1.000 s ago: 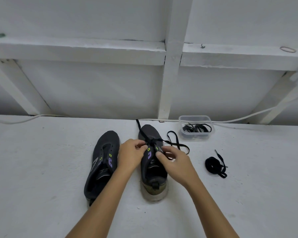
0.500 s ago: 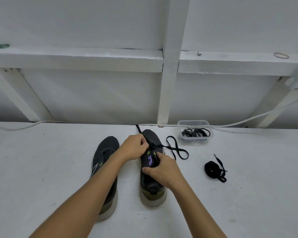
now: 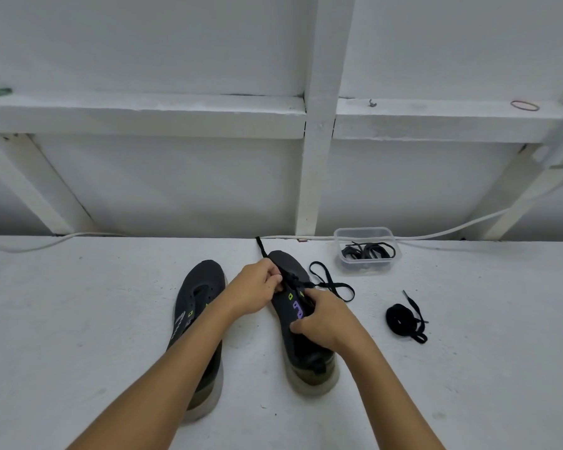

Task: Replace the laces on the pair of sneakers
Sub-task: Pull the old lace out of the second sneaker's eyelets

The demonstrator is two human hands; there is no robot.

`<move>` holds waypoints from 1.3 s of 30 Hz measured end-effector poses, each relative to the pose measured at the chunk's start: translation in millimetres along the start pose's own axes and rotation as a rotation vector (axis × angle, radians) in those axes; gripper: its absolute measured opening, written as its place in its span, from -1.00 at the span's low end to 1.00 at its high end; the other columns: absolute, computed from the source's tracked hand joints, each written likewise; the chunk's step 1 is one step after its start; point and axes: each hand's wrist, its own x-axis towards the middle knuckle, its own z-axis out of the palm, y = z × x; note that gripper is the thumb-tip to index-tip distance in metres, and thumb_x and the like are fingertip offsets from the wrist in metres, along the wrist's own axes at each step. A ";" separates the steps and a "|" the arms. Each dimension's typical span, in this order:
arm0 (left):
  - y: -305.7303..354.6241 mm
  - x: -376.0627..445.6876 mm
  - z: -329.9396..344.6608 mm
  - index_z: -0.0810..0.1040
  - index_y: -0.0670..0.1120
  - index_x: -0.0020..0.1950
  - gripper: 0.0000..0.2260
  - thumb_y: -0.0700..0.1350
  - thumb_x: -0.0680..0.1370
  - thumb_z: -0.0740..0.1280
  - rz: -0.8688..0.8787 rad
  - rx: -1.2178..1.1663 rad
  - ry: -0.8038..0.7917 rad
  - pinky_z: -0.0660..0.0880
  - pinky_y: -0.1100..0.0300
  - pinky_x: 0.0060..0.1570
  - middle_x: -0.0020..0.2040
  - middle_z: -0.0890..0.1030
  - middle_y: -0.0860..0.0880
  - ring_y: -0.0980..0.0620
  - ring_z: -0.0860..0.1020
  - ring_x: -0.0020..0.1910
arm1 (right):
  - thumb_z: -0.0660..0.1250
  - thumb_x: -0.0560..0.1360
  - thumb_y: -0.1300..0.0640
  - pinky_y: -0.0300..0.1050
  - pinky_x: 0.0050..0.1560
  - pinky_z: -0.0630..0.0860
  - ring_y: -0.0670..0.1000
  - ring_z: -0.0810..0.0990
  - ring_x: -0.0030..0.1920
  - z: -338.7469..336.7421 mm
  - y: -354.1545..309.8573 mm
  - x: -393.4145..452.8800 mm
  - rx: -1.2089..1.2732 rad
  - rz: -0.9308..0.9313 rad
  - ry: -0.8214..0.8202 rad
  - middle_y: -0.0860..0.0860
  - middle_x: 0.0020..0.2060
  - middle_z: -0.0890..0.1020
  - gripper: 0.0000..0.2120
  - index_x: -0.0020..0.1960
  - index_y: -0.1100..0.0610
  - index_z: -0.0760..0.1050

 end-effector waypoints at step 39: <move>11.1 -21.6 5.7 0.62 0.02 -0.16 -0.90 -0.03 0.55 0.41 -0.166 -0.152 0.309 0.36 0.41 -0.25 -0.18 0.64 0.13 0.14 0.58 -0.16 | 0.38 0.48 -0.16 -0.12 -0.02 0.44 0.08 0.58 0.10 25.0 5.6 -6.2 -0.233 0.010 0.198 -0.01 0.07 0.63 -0.64 0.16 0.02 0.51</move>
